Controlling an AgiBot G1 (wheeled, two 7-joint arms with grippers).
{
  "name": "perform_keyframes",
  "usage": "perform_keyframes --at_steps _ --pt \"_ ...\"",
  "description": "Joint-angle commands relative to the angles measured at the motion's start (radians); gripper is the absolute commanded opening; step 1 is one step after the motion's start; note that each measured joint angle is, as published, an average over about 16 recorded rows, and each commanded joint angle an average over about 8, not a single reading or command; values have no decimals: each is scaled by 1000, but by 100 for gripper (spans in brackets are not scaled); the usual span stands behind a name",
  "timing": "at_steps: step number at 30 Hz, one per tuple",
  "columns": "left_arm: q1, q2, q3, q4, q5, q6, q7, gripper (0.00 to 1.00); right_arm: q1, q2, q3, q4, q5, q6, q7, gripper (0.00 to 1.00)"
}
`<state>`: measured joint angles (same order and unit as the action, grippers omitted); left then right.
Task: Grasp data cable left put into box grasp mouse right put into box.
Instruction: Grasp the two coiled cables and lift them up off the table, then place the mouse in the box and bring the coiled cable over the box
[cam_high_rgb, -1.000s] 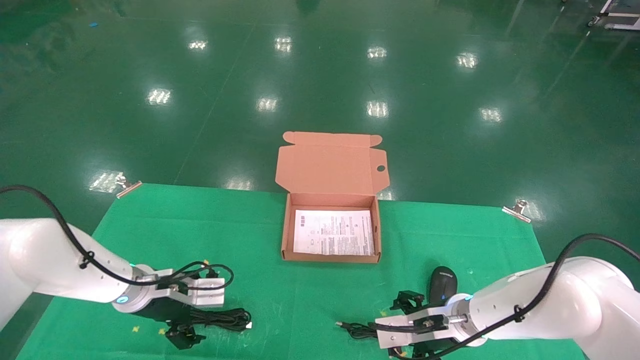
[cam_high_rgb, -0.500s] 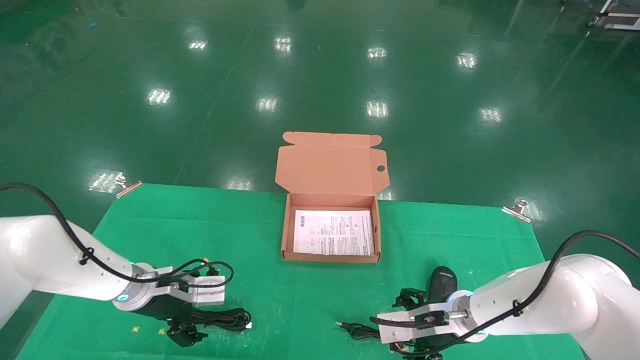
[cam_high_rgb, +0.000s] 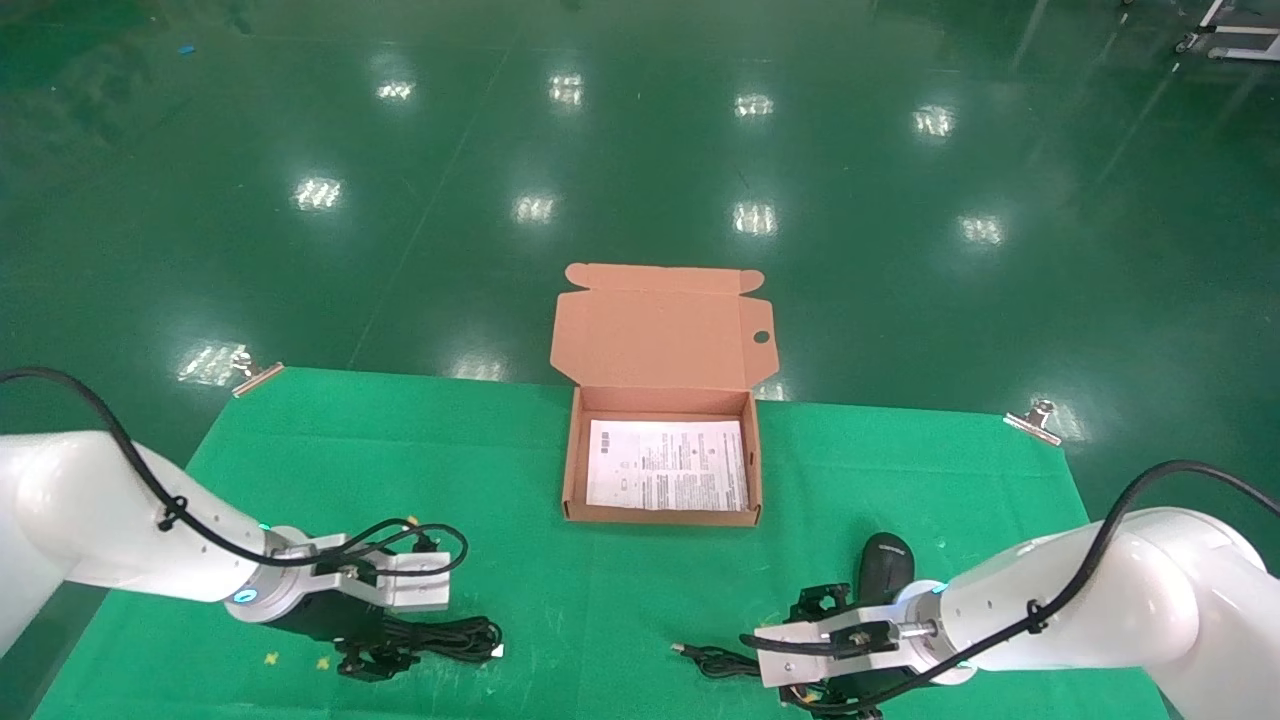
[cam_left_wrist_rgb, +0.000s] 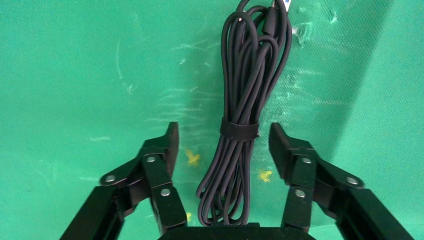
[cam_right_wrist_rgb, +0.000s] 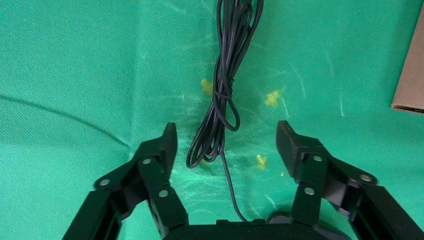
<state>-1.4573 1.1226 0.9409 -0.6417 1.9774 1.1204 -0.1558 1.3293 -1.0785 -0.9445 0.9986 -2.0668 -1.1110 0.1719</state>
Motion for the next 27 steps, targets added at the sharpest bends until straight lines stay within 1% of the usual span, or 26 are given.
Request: perform_keyframes --at_steps 1,27 --pt "0 0 0 -1 0 0 0 0 0 0 0 1 0 0 0 0" --pt "1 -2 0 -4 1 1 -1 0 -1 2 0 3 1 -2 1 0"
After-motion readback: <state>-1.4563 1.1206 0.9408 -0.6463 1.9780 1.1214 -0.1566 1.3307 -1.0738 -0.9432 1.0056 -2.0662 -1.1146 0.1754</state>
